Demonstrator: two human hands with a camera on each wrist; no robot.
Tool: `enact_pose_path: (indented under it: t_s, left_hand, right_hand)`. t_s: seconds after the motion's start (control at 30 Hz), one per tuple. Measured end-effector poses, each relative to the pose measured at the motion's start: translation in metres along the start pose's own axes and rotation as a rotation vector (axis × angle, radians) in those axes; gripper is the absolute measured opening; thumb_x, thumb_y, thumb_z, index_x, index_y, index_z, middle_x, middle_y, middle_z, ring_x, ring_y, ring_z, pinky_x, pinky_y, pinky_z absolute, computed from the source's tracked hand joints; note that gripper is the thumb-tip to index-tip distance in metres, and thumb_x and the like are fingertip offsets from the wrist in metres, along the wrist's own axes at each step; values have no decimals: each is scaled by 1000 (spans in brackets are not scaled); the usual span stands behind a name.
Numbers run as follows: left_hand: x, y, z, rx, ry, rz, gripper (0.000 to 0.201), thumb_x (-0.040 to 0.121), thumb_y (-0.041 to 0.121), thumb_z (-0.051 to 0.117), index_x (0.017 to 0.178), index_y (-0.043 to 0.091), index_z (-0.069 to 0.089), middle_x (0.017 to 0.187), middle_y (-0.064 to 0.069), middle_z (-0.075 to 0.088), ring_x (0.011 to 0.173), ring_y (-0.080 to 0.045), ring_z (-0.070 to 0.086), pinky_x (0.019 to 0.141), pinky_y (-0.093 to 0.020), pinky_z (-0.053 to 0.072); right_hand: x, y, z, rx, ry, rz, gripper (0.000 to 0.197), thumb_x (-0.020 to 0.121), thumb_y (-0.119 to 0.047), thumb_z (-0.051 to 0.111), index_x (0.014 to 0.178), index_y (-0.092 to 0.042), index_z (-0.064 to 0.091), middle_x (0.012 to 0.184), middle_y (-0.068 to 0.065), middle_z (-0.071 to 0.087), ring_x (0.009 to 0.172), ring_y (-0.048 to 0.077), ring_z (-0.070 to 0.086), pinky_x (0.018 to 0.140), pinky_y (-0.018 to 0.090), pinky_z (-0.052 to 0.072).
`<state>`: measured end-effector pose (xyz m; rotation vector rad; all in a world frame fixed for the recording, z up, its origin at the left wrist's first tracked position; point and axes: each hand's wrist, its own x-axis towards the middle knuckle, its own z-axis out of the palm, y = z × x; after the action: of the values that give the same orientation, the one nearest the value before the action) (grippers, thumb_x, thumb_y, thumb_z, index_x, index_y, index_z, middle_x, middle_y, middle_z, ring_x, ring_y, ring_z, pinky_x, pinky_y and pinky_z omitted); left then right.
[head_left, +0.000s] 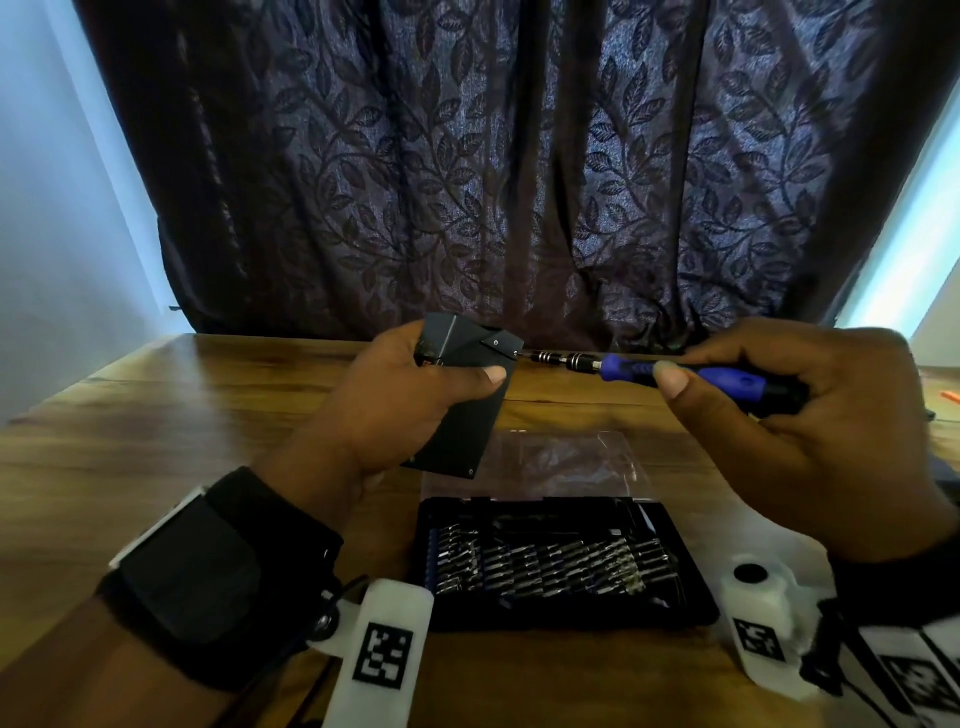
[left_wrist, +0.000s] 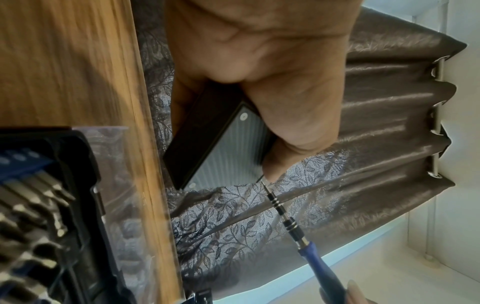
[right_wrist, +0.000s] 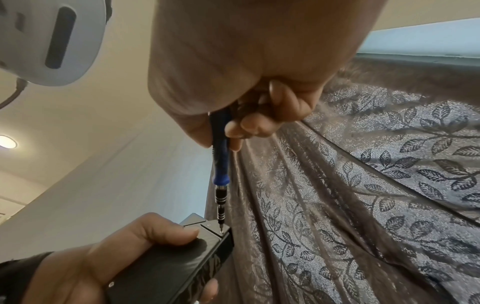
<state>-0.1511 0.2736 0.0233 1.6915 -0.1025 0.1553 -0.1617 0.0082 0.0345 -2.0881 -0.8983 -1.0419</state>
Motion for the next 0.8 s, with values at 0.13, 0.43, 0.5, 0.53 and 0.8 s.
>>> enact_pose_path:
  t_s: [0.13, 0.43, 0.5, 0.53, 0.8]
  left_hand:
    - [0, 0, 1, 5, 12, -15, 13, 89, 14, 77, 94, 25, 74, 87, 5, 80, 77, -11, 76, 67, -27, 63]
    - [2, 1, -4, -53, 83, -51, 15, 88, 12, 79, 92, 25, 74, 92, 1, 80, 88, -22, 75, 79, -37, 62]
    - [1, 2, -2, -63, 52, -56, 14, 88, 11, 78, 91, 24, 73, 90, 1, 80, 87, -22, 75, 80, -38, 62]
    - [0, 2, -1, -64, 34, -56, 14, 88, 10, 77, 91, 23, 73, 88, 1, 80, 86, -21, 75, 80, -39, 62]
    - [-4, 4, 1, -70, -30, -25, 13, 90, 9, 75, 92, 22, 74, 90, 0, 80, 85, -18, 77, 80, -35, 62]
  right_hand:
    - [0, 0, 1, 51, 10, 21, 15, 89, -23, 71, 78, -13, 75, 60, -3, 63, 56, 10, 55, 50, 7, 32]
    - [0, -7, -3, 24, 17, 3, 13, 90, -25, 70, 87, -14, 76, 71, -10, 66, 65, 5, 59, 56, 7, 36]
    - [0, -10, -3, 40, 14, -10, 11, 90, -24, 70, 88, -15, 75, 73, -10, 66, 67, 3, 59, 59, 5, 36]
    - [0, -12, -3, 45, 9, -20, 9, 89, -23, 70, 89, -16, 75, 74, -10, 66, 67, 3, 60, 60, 3, 37]
    - [0, -11, -2, 45, -23, -33, 12, 91, -27, 70, 93, -17, 76, 72, -12, 65, 65, 3, 59, 60, 4, 36]
